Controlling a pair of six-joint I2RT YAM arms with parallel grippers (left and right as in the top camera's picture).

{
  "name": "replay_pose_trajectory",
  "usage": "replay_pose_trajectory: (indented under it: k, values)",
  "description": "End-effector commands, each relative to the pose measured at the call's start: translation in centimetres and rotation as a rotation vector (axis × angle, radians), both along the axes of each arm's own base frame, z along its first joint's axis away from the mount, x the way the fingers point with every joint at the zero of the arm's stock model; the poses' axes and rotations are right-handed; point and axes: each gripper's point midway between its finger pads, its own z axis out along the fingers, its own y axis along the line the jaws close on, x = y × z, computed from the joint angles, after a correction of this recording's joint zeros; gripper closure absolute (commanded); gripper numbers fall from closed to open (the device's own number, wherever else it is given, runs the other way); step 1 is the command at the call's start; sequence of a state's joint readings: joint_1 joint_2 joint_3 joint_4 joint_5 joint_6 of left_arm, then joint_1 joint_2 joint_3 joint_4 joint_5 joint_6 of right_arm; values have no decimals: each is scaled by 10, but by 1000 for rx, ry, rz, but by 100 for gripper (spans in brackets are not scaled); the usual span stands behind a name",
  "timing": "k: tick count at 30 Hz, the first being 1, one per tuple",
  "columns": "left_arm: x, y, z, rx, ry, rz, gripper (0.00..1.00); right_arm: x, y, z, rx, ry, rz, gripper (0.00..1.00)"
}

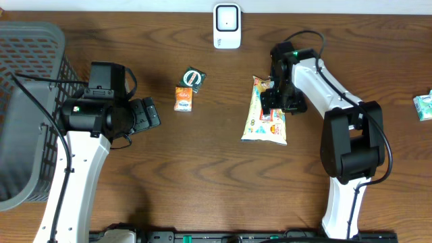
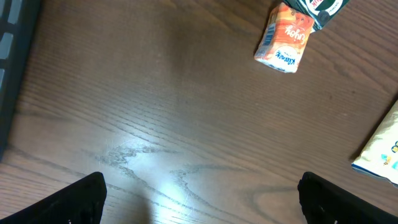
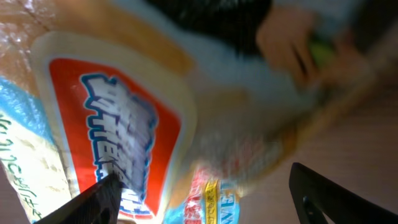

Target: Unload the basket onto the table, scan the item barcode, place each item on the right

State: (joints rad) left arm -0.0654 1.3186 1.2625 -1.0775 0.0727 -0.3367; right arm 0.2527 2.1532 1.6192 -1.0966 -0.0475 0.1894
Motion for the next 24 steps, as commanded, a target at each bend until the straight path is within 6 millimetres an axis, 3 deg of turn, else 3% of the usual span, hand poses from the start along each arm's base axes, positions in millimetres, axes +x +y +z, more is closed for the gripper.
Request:
replay_pose_trajectory:
  k: [1, 6, 11, 18, 24]
  values:
    - [-1, 2, 0, 4, 4, 5, 2, -19, 3, -22, 12, 60, 20, 20]
    - [-1, 2, 0, 4, 4, 5, 2, -21, 2, -26, 11, 66, 20, 25]
    - [-1, 2, 0, 4, 4, 5, 2, -14, 2, -15, 14, 54, 15, 25]
    - [-1, 2, 0, 4, 4, 5, 2, 11, 2, 15, 29, -5, 0, 25]
    - [-1, 2, 0, 4, 4, 5, 2, 34, 7, 24, 49, -89, 1, 26]
